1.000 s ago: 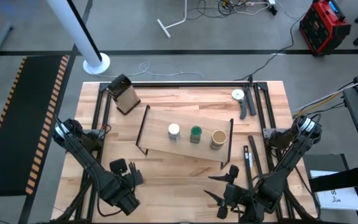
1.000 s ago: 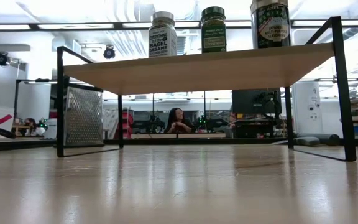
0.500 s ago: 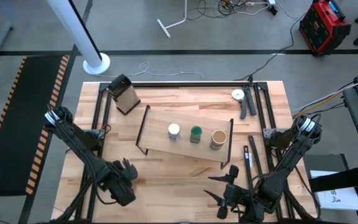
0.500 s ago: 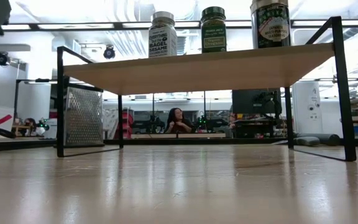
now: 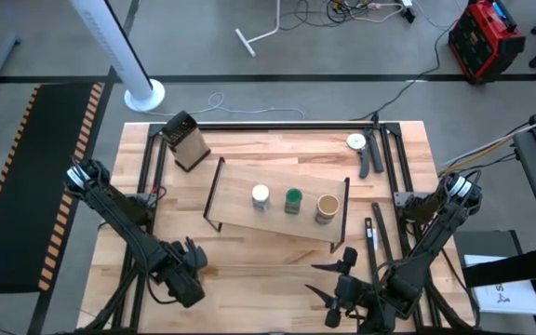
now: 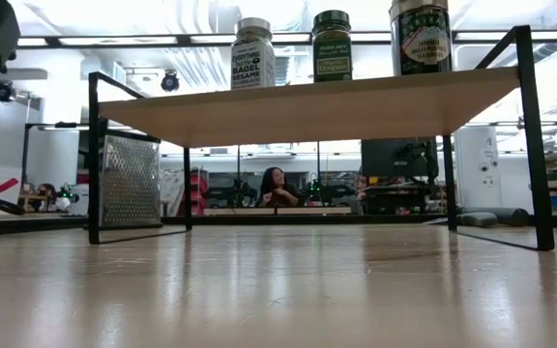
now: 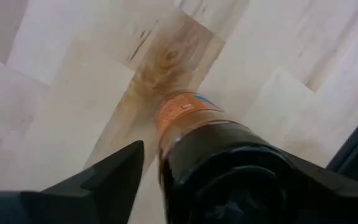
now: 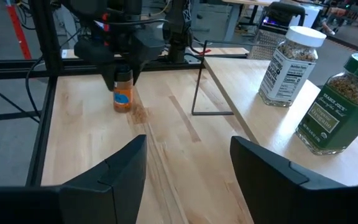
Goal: Shelf spices
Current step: Put the black seasoning bottle on the shelf
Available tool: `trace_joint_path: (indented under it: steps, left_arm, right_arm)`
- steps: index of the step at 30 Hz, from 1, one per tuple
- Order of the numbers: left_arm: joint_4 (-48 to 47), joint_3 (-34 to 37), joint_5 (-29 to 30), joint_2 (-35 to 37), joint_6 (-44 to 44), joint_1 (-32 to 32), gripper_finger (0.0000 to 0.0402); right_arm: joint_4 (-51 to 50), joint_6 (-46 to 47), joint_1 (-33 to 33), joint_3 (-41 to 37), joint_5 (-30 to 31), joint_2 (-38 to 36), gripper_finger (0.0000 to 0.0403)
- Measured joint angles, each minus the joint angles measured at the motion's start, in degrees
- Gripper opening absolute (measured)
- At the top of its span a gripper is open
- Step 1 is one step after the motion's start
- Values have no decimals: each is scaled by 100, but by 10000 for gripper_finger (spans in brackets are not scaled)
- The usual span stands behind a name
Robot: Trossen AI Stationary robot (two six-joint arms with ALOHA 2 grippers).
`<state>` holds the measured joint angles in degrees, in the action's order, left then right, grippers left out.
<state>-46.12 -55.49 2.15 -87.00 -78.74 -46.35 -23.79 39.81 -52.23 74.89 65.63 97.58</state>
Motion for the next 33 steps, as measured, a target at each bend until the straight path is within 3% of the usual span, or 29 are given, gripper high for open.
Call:
trace_joint_path:
  steps: [8,15,22,27,33]
  left_arm:
    - [213,158,18,11,81,82,173]
    - [276,11,-92,-9,742,239,173]
    - [18,-930,-483,-2,2194,730,173]
    - [-952,-2030,-382,-2,3405,1240,173]
    - [-2551,-3280,223,0,4738,1859,175]
  right_arm:
    - [13,-39,0,0,2,0,209]
    - [28,-39,0,0,25,0,211]
    - [35,-42,13,0,39,0,205]
    - [52,-41,13,0,39,0,210]
    - [54,-42,13,0,40,0,206]
